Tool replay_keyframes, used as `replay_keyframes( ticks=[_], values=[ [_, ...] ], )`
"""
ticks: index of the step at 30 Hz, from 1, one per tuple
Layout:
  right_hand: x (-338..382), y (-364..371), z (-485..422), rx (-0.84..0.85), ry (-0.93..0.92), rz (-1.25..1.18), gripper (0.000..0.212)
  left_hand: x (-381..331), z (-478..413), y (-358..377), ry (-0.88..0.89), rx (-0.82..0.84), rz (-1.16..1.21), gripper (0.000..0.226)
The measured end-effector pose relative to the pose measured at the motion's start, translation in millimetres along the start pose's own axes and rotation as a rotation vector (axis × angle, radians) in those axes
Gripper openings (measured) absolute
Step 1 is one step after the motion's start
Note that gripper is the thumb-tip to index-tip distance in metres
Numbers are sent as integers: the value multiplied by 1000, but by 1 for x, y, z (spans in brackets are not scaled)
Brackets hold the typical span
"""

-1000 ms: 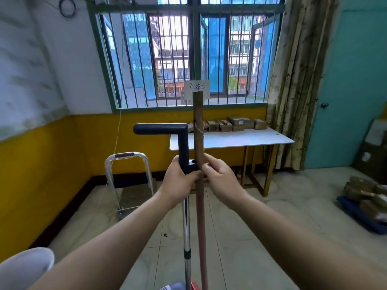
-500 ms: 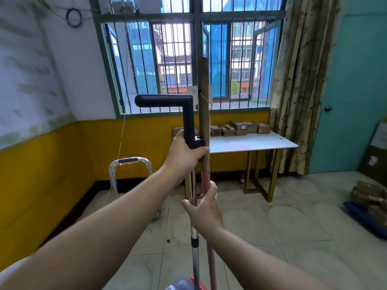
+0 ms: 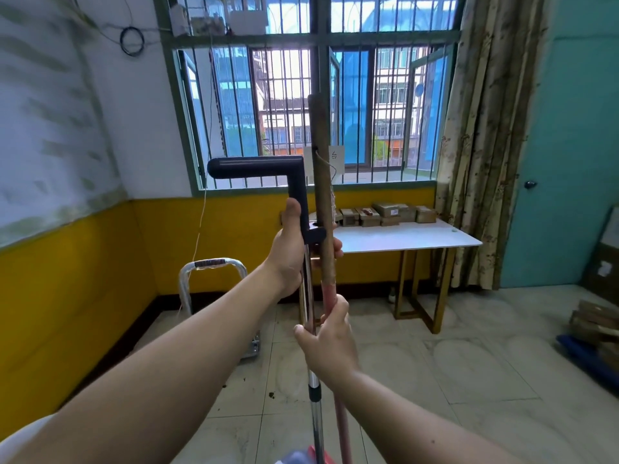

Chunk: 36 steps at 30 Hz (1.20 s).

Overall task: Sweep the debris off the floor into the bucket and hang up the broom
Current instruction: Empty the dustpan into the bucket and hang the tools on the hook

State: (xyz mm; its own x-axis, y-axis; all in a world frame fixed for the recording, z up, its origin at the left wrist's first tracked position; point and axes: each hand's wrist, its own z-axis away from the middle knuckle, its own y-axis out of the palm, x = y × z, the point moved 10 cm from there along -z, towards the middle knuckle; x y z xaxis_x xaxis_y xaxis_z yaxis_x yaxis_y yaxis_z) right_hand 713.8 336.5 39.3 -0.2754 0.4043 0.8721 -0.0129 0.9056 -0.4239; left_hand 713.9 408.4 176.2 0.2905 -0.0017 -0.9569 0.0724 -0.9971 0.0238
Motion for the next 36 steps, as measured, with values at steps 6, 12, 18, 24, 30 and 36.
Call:
replay_keyframes(
  ticks=[6, 12, 18, 24, 30, 36],
  values=[
    [-2, 5, 1, -4, -3, 24, 63, 2, -1, -3, 18, -99, -111, 83],
    [3, 7, -1, 177, -33, -15, 65, 7, -1, -6, 18, -76, -132, 61],
    [44, -40, -34, 218, -38, -338, 35, 25, 6, -28, -83, -135, -99, 28],
    [111, -78, -57, 164, -187, -326, 48, 39, 12, -29, -141, -104, -157, 26],
    [158, -87, -55, 116, -400, -72, 23, 47, 21, -20, -172, -33, -179, 27],
    [162, -97, -55, 59, -449, 175, 20, 56, 25, -34, -187, -37, -179, 26]
  ],
)
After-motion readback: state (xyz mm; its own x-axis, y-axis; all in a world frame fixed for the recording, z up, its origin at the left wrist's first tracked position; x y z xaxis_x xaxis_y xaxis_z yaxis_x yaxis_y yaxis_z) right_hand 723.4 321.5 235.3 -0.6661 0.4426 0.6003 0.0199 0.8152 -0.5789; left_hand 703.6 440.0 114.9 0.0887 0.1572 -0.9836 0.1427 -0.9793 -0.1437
